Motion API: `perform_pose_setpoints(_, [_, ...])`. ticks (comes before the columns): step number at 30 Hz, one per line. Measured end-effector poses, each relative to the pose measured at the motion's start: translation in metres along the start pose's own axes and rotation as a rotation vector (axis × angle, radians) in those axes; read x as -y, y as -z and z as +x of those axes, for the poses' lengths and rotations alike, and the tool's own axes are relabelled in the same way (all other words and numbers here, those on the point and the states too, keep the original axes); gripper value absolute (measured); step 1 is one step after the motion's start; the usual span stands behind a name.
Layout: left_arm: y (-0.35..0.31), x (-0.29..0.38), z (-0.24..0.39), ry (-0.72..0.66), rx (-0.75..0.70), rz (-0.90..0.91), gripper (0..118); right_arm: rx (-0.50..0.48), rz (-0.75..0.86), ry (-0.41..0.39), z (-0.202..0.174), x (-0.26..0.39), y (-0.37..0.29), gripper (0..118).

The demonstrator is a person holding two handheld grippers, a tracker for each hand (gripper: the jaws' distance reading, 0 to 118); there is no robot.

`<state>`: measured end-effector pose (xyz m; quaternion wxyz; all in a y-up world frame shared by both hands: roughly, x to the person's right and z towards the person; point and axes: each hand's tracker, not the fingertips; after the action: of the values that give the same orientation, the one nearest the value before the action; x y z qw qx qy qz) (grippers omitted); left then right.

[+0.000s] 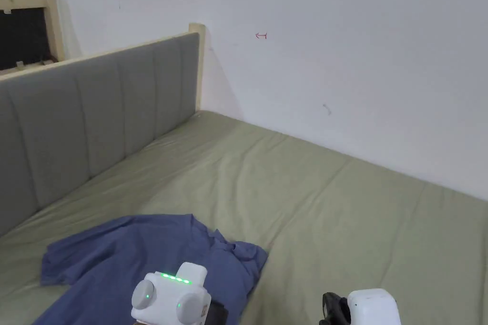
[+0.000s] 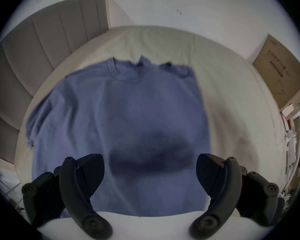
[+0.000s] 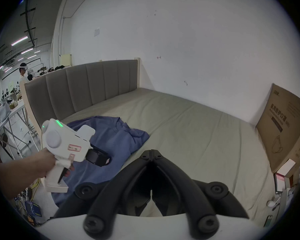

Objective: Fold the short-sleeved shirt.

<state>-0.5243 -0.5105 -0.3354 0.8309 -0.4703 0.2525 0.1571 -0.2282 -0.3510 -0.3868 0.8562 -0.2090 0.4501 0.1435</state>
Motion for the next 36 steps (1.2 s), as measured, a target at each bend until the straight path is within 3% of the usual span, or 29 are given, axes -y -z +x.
perform_pose_setpoints(2, [0.028,0.008,0.001,0.007,-0.036,-0.055,109,0.003,-0.028,-0.006,0.002,0.005,0.009,0])
perform_pose_setpoints(5, [0.004,0.015,0.006,-0.013,-0.033,-0.027,105,0.010,-0.059,-0.011,0.005,0.013,0.015,0])
perform_pose_setpoints(6, [-0.005,0.015,0.009,-0.003,-0.035,-0.021,92,0.012,-0.062,-0.007,0.006,0.014,0.015,0])
perform_pose_setpoints(7, [0.010,0.010,0.000,0.001,-0.036,0.000,68,0.011,-0.060,0.000,0.008,0.015,0.013,0])
perform_pose_setpoints(8, [0.008,0.009,-0.001,0.007,-0.056,0.034,21,0.009,-0.059,0.009,0.009,0.016,0.012,0])
perform_pose_setpoints(9, [0.008,0.009,0.000,0.023,-0.090,0.049,3,0.010,-0.061,0.019,0.010,0.015,0.011,0])
perform_pose_setpoints(10, [0.012,0.009,0.001,0.067,-0.144,0.041,3,0.008,-0.058,0.026,0.011,0.016,0.008,0])
perform_pose_setpoints(11, [0.020,0.011,-0.002,0.039,-0.071,0.032,3,0.007,-0.054,0.035,0.013,0.017,0.004,0])
perform_pose_setpoints(13, [0.018,0.008,0.000,0.032,-0.069,0.036,3,0.009,-0.048,0.049,0.018,0.018,-0.007,0])
perform_pose_setpoints(16, [-0.040,0.014,0.026,-0.026,0.040,0.198,3,0.033,-0.034,0.066,0.035,0.023,-0.028,0])
perform_pose_setpoints(19, [-0.064,0.003,0.073,0.075,0.101,0.237,3,0.078,-0.024,0.124,0.059,0.028,-0.053,0])
perform_pose_setpoints(22, [-0.092,-0.006,0.137,0.094,0.236,0.308,3,0.127,0.008,0.170,0.086,0.032,-0.090,0])
perform_pose_setpoints(26, [-0.140,-0.009,0.251,0.224,0.406,0.388,3,0.239,0.031,0.164,0.124,0.040,-0.147,0])
perform_pose_setpoints(29, [-0.180,0.007,0.329,0.321,0.554,0.455,3,0.309,0.048,0.207,0.156,0.050,-0.185,0])
perform_pose_setpoints(33, [-0.180,0.035,0.415,0.396,0.691,0.357,3,0.415,0.051,0.223,0.193,0.069,-0.232,0])
perform_pose_setpoints(36, [-0.154,0.071,0.465,0.483,0.659,0.237,3,0.465,0.048,0.262,0.216,0.085,-0.258,0])
